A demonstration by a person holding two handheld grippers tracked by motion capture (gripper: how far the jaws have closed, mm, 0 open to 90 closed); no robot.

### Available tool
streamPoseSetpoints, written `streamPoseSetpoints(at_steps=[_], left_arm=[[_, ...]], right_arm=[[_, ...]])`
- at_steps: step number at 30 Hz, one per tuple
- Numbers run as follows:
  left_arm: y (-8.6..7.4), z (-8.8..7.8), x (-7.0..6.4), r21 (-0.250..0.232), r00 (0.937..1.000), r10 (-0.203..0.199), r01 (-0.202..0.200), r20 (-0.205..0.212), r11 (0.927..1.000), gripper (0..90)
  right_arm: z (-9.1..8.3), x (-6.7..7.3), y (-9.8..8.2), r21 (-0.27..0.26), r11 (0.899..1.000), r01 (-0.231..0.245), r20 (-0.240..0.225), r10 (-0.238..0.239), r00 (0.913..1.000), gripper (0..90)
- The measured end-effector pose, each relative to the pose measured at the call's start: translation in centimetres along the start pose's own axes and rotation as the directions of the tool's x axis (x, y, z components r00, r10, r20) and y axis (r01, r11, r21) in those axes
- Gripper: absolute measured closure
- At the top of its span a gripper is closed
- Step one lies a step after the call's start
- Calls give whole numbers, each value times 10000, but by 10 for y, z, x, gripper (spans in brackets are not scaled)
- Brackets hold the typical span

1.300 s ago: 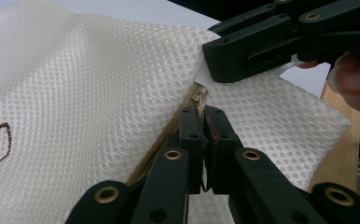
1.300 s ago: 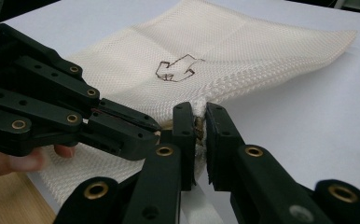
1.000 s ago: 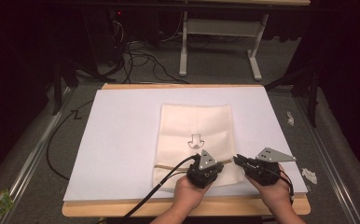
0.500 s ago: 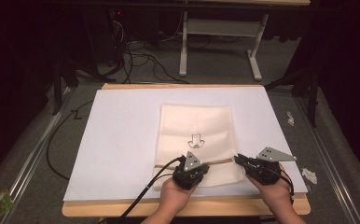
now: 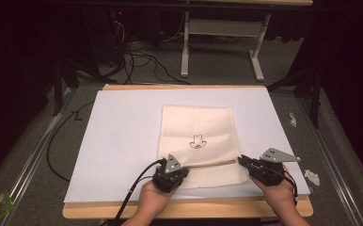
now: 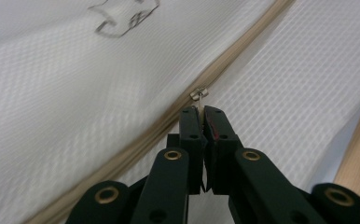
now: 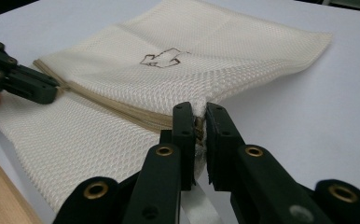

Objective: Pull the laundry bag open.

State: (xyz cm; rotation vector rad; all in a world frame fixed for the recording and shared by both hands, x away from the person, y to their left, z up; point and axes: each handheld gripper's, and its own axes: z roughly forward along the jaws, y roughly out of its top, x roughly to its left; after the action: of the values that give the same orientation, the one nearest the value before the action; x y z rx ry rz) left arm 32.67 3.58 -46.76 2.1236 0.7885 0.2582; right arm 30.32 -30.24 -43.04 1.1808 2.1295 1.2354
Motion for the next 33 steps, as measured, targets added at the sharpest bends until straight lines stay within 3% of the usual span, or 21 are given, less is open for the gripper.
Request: streamPoseSetpoints(at_steps=[4, 11, 12, 13, 15, 18, 19, 22, 24, 26, 27, 28, 29, 30, 31, 32, 33], left_arm=[[-13, -22, 23, 189, 9987, -360, 367, -366, 9991, 871], [-35, -41, 45, 324, 9943, -749, 775, -761, 9965, 870], [-38, -43, 48, 323, 9922, -870, 902, -893, 9954, 870], [-44, -48, 56, 279, 9872, -1293, 1324, -934, 9908, 870], [-47, -51, 61, 283, 9851, -1499, 1527, -840, 9879, 870], [-47, -54, 62, 154, 9840, -1570, 1588, -842, 9872, 870], [-47, -54, 61, 31, 9803, -1848, 1855, -702, 9826, 870], [-47, -52, 58, 143, 9834, -1741, 1751, -513, 9845, 869], [-48, -49, 54, 237, 9877, -1486, 1498, -481, 9884, 869], [-48, -48, 53, 273, 9894, -1350, 1366, -543, 9903, 866], [-47, -48, 51, 306, 9902, -1164, 1191, -765, 9924, 832], [-47, -46, 49, 401, 9911, -1086, 1119, -769, 9929, 832], [-47, -45, 48, 408, 9909, -1149, 1179, -695, 9922, 765], [-45, -47, 49, 358, 9892, -1213, 1246, -822, 9916, 649], [-44, -49, 50, 187, 9888, -1262, 1281, -800, 9916, 596], [-44, -49, 50, 187, 9888, -1262, 1281, -800, 9916, 541], [-43, -53, 53, -142, 9881, -1306, 1299, -809, 9914, 498]], right_arm=[[0, -4, -3, 76, 9999, -103, 46, 103, 9999, 847], [-2, -10, -5, 128, 9994, -307, 193, 305, 9994, 847], [-2, -10, -5, 128, 9994, -307, 193, 305, 9994, 847], [-2, -9, -5, 165, 9995, -278, 210, 275, 9994, 847], [-2, -7, -4, 171, 9994, -309, 209, 305, 9993, 847], [-1, -7, -3, 137, 9995, -278, 190, 275, 9994, 847], [0, -7, -3, 153, 9994, -303, 288, 298, 9991, 847], [1, -9, -4, 216, 9991, -375, 380, 367, 9986, 847], [6, -16, -11, 879, 9941, -640, 315, 615, 9976, 835], [9, -18, -15, 1180, 9906, -686, 339, 650, 9973, 823], [15, -21, -24, 1769, 9812, -775, 443, 708, 9965, 772], [15, -21, -24, 1769, 9812, -775, 443, 708, 9965, 772], [17, -22, -27, 2034, 9749, -904, 541, 810, 9952, 736], [17, -26, -29, 1983, 9740, -1092, 776, 955, 9924, 624], [15, -29, -28, 1738, 9770, -1236, 819, 1108, 9905, 566], [15, -29, -28, 1738, 9770, -1236, 819, 1108, 9905, 566], [8, -35, -25, 985, 9856, -1377, 656, 1316, 9891, 454]])
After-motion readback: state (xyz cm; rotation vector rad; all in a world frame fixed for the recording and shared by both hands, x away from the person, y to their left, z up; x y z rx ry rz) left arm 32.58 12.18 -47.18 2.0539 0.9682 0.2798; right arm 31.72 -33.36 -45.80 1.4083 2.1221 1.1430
